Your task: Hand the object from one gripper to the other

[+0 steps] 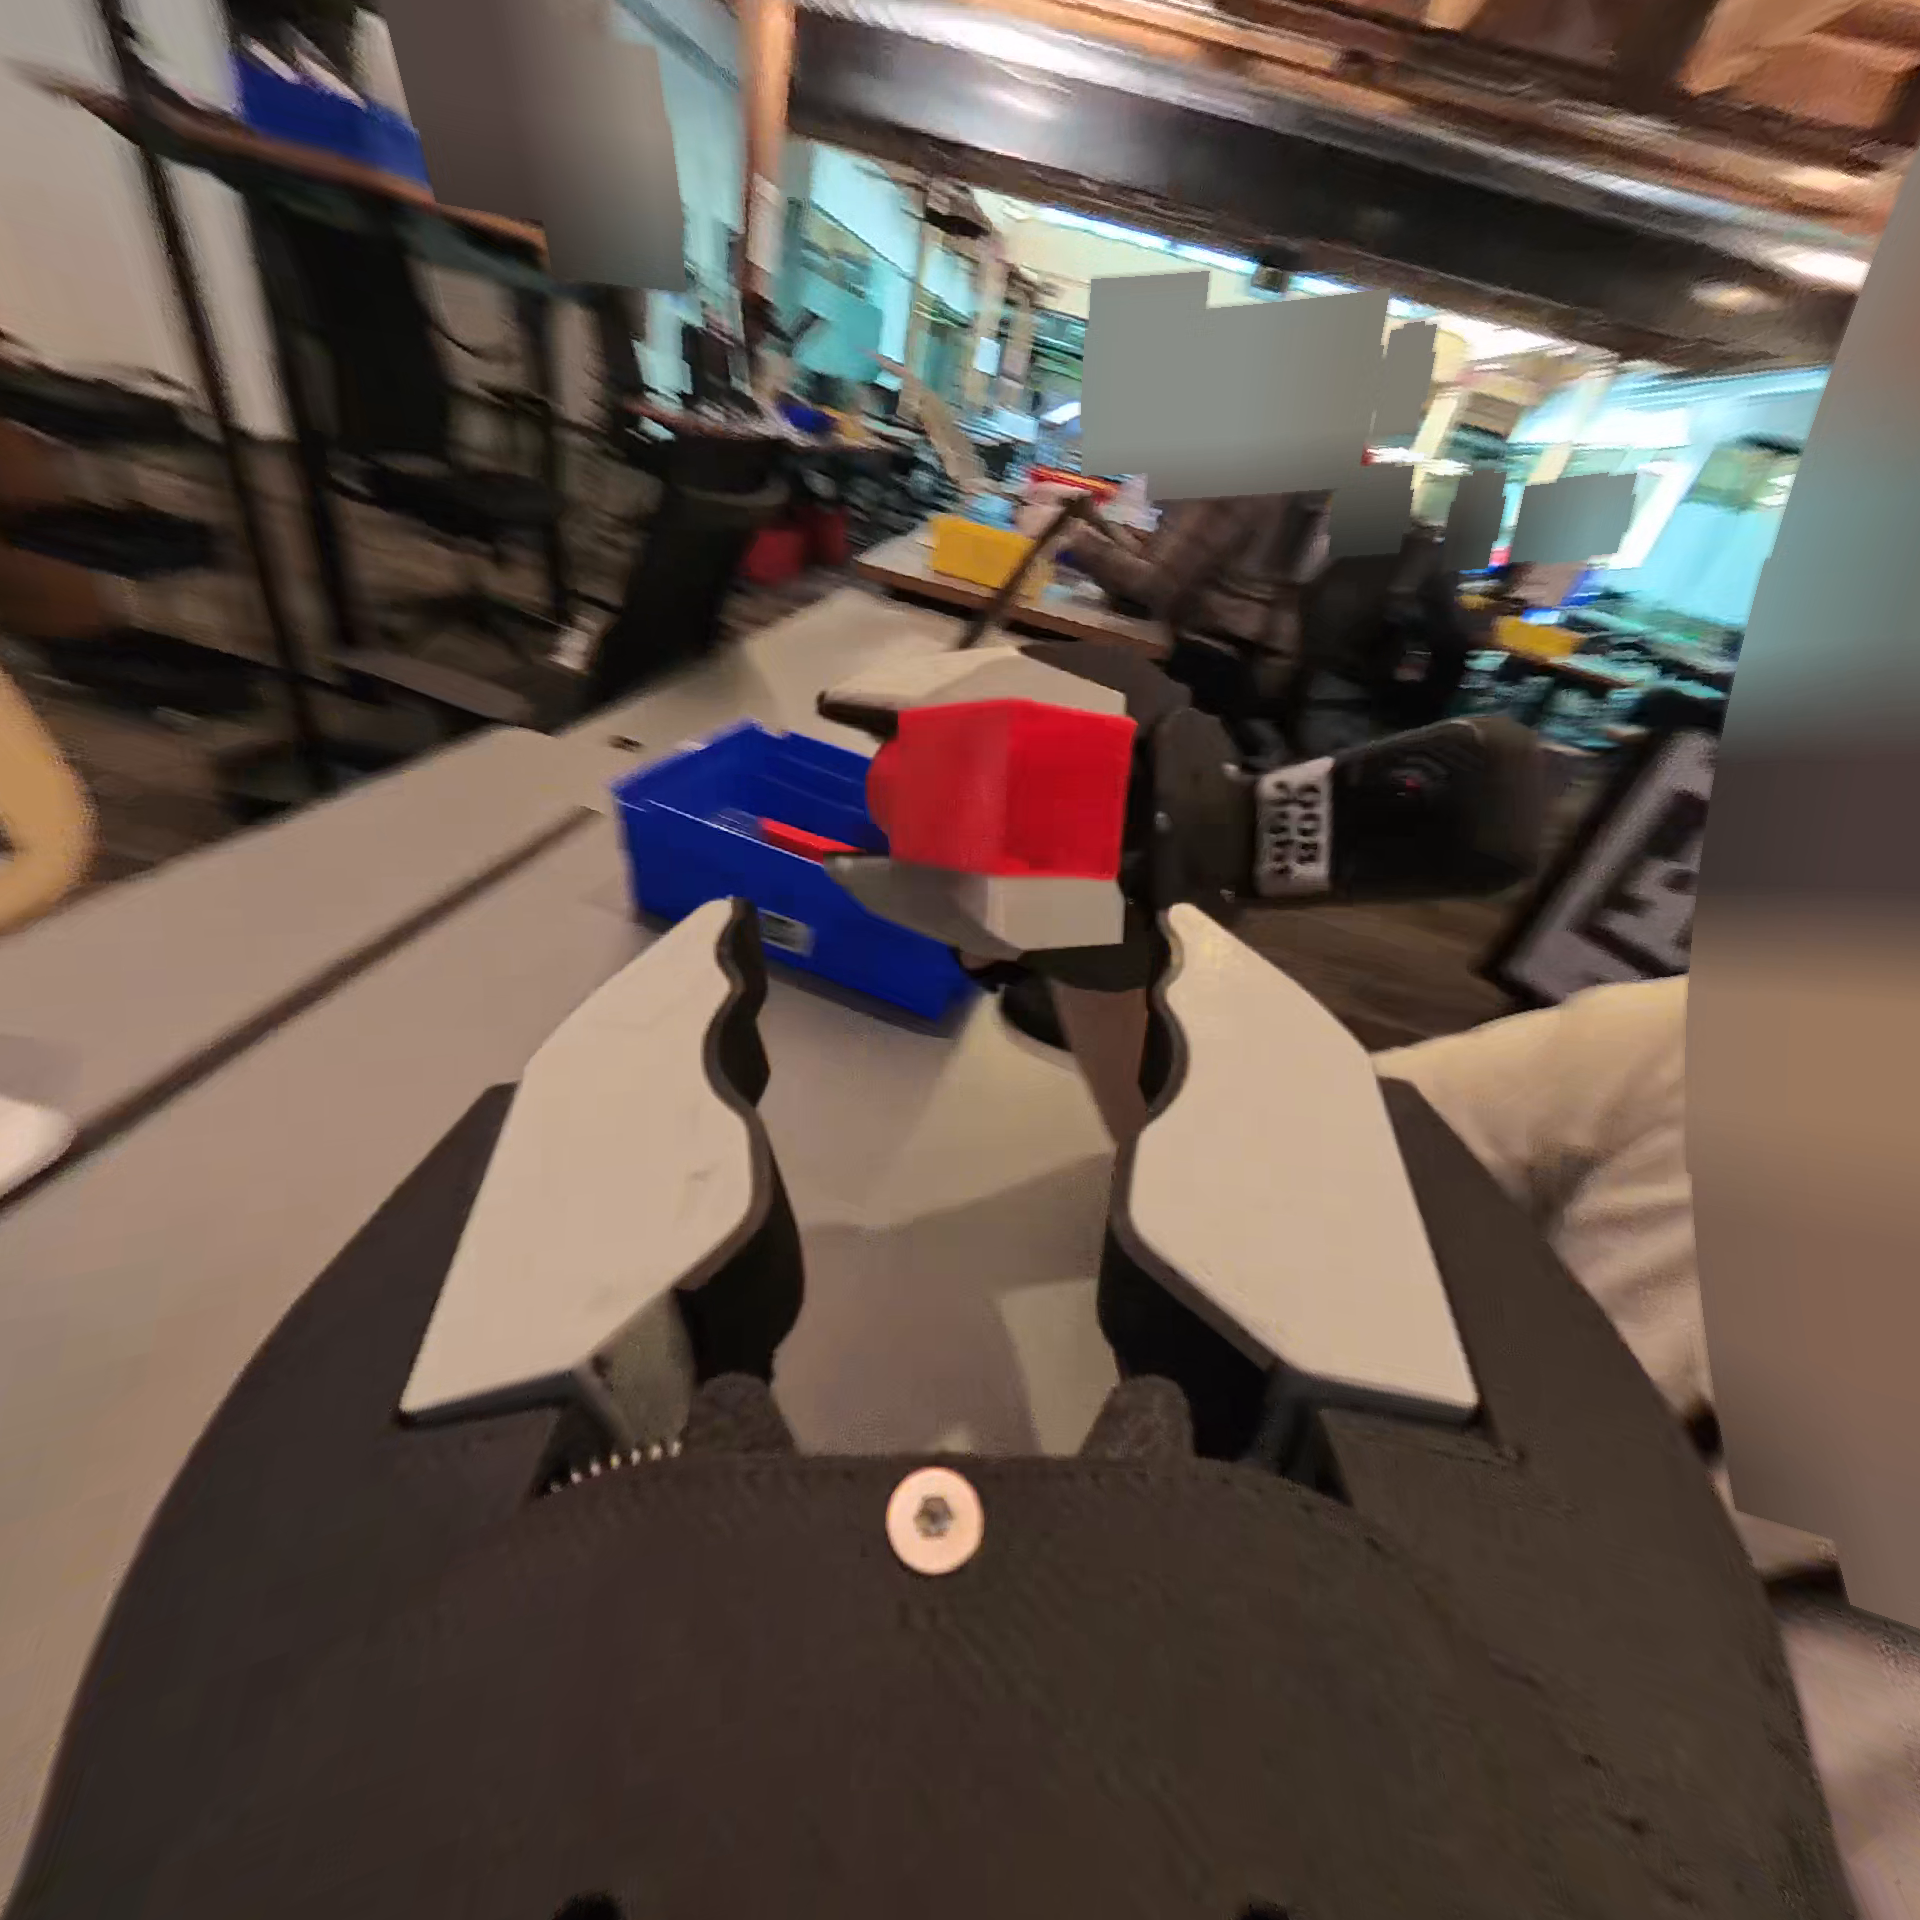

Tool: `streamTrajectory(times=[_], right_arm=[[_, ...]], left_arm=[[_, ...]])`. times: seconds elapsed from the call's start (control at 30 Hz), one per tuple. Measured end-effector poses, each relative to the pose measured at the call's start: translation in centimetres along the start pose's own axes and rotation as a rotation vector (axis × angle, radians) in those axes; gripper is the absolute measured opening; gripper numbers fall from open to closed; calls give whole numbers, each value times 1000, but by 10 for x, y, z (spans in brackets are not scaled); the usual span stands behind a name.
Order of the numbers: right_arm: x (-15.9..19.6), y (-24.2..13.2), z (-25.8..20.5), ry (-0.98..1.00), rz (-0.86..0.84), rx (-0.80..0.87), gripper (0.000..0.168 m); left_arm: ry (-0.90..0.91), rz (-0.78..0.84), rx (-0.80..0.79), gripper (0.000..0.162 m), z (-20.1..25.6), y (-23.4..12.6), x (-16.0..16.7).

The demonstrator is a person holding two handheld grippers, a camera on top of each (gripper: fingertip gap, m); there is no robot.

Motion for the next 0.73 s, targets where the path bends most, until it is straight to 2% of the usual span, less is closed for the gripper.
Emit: streamTrajectory(times=[0.03,0.1,0.23,0.4,0.43,0.5,0.6,0.67,0.73], right_arm=[[6,1,6,-31,-67,70,31],[12,4,11,-77,-159,147,31],[12,10,3,-134,-216,184,31],[10,14,-7,-164,-221,163,31],[8,15,-8,-170,-220,154,31],[8,16,-13,-197,-227,131,32],[11,15,-11,-135,-183,87,33],[13,12,-6,-16,-111,3,48],[12,5,-8,110,-6,-173,54]], left_arm=[[66,25,-63,69,2,-4,-5],[196,60,-182,63,11,-6,-11],[401,102,-341,41,30,7,-11],[442,-2,-439,39,20,21,2],[435,-2,-442,33,17,22,3],[441,6,-384,3,15,24,6],[341,15,-253,0,15,20,4],[204,79,-39,0,21,9,-4],[90,169,235,0,30,-8,-13]])
Point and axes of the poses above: each gripper's, where its closed fingertips meet, y out along the fingers, x out of its underside, z = x × y across the jaws, the point moved 6 cm from there along -y, back along the fingers, and after that the axes turned 1 degree about -x, right-handed, at the moved point
